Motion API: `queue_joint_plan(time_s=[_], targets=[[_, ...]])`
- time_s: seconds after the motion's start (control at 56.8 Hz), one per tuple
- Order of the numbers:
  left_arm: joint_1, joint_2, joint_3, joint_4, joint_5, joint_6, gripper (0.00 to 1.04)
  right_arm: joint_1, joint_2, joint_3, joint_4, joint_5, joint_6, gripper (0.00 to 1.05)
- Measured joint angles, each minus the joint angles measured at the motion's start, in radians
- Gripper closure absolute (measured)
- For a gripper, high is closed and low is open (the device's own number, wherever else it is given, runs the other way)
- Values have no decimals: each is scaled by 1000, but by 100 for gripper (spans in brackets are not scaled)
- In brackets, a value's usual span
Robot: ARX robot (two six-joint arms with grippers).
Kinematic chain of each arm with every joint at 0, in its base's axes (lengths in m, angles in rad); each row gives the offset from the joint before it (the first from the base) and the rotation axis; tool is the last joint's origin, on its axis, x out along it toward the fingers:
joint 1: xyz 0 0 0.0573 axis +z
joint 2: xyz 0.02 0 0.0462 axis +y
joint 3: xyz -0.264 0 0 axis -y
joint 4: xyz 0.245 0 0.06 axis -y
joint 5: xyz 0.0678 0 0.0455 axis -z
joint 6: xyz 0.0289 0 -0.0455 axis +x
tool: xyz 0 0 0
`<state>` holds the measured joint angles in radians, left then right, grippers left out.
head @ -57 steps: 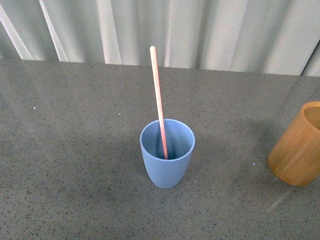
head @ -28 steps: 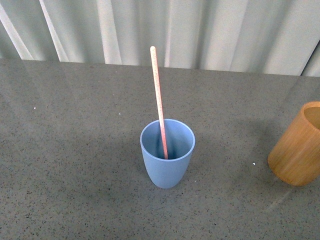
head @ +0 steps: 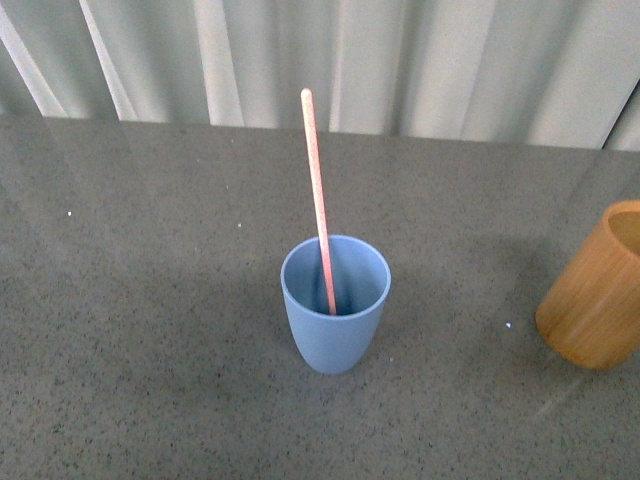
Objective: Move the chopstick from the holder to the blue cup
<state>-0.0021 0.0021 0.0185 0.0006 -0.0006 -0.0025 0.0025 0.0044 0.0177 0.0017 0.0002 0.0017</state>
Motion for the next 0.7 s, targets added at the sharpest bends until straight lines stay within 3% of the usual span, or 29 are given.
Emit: queue_joint_plan(time_s=[0.704], targets=[[0, 0, 0, 0, 0, 0, 7, 0, 0, 0, 0, 0, 0, 10]])
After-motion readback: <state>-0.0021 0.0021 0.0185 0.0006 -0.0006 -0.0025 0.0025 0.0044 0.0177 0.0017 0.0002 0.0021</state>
